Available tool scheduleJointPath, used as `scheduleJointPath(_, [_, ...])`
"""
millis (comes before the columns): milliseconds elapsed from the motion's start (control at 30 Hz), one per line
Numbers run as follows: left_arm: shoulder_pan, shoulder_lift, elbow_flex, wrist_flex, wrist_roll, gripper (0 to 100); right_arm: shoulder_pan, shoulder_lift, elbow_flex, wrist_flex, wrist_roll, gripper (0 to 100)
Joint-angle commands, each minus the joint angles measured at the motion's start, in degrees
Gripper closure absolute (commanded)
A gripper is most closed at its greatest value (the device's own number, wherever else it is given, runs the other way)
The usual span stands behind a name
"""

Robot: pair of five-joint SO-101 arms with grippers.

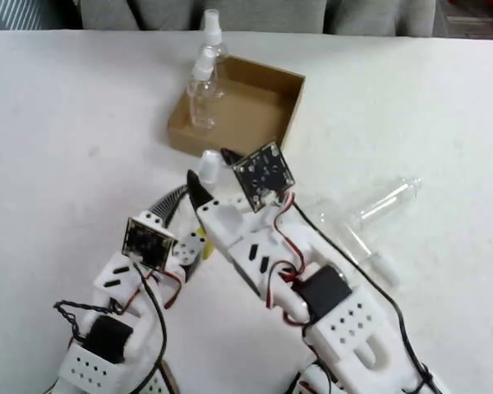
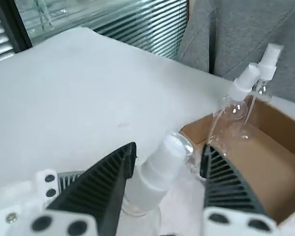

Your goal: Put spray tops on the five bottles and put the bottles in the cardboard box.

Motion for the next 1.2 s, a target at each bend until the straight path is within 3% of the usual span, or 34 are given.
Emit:
scheduleJointPath(0, [-0.66, -0.13, -0.35, -0.09, 0.62, 95, 0.04, -6.2, -0.79, -0.57, -0.26, 81.5])
scheduleJointPath(267, [-0.84, -0.13, -0.26, -0.09, 0.62, 95, 8.4, -19.82, -1.05, 6.73, -0.35, 85.2])
scheduleJointPath(367, [-0.57, -0.13, 0.53, -0.09, 0.62, 95, 12.97, -19.12, -0.79, 9.54, -0.44, 99.8])
scheduleJointPath(433, [-0.48, -0.13, 0.62, -0.09, 0.62, 95, 15.25, -17.27, -0.35, 10.42, -0.44, 96.0])
scheduleJointPath(567, [-0.48, -0.13, 0.62, -0.09, 0.62, 95, 17.54, -10.95, -0.26, 8.57, -0.44, 98.1])
scheduleJointPath(900, [-0.4, -0.13, 0.62, 0.26, 0.62, 95, 17.19, 6.99, -4.84, 2.07, -0.44, 98.1])
scheduleJointPath(1167, [-0.4, -0.13, 0.62, 0.35, 0.62, 95, 10.68, 17.89, -12.31, 1.98, -0.44, 98.1])
